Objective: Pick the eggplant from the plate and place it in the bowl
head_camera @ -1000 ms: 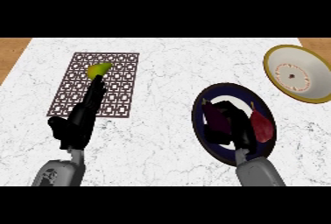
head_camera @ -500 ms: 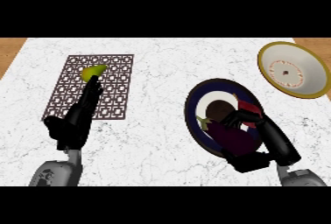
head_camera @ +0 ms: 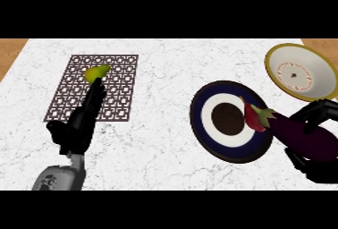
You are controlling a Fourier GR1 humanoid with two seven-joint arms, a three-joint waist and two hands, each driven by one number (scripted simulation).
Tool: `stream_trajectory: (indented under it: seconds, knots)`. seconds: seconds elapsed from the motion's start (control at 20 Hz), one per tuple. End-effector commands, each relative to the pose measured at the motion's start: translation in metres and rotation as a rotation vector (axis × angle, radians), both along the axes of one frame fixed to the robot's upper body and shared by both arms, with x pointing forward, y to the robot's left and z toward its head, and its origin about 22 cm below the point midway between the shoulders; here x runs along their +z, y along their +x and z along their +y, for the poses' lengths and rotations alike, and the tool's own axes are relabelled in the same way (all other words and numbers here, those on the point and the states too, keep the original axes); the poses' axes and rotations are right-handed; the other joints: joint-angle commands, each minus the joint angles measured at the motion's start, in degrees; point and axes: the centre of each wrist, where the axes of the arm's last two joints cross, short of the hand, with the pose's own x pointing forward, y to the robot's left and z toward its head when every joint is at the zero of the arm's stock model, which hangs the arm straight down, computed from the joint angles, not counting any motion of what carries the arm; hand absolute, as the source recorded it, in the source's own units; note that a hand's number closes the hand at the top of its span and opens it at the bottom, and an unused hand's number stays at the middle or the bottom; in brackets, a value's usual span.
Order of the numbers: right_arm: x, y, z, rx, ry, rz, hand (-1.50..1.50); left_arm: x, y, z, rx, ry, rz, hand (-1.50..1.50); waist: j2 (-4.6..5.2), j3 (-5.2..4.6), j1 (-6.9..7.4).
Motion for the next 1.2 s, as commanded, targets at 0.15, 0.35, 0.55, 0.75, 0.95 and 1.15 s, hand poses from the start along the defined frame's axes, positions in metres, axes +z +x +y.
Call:
stream_trajectory:
  seconds: [0.15, 0.35, 0.55, 0.75, 0.95, 1.15]
  knots:
    - [0.07, -0.007, -0.017, -0.117, -0.042, -0.026, 1.5, -0.017, 0.011, -0.009, -0.016, 0.007, -0.011, 0.0, 0.19, -0.03, 0.2]
    - [0.093, 0.022, -0.001, -0.189, -0.009, -0.018, 1.5, 0.001, 0.008, 0.015, -0.012, 0.01, -0.017, 0.0, 0.22, -0.03, 1.01]
    - [0.099, 0.064, -0.026, -0.256, -0.038, -0.004, 1.5, 0.014, 0.011, 0.0, -0.034, -0.018, -0.003, 0.0, 0.32, 0.0, 1.46]
    - [0.102, 0.09, -0.031, -0.294, -0.075, 0.029, 1.5, -0.014, -0.009, -0.002, -0.043, 0.002, -0.009, 0.0, 0.38, -0.01, 1.85]
    - [0.086, 0.107, -0.049, -0.396, -0.235, 0.013, 1.5, 0.007, 0.013, 0.0, -0.05, -0.011, 0.008, 0.0, 0.67, 0.02, 2.21]
    - [0.078, 0.129, -0.053, -0.467, -0.367, -0.001, 1.5, -0.001, 0.0, -0.001, -0.051, 0.006, -0.001, 0.0, 0.72, 0.03, 2.89]
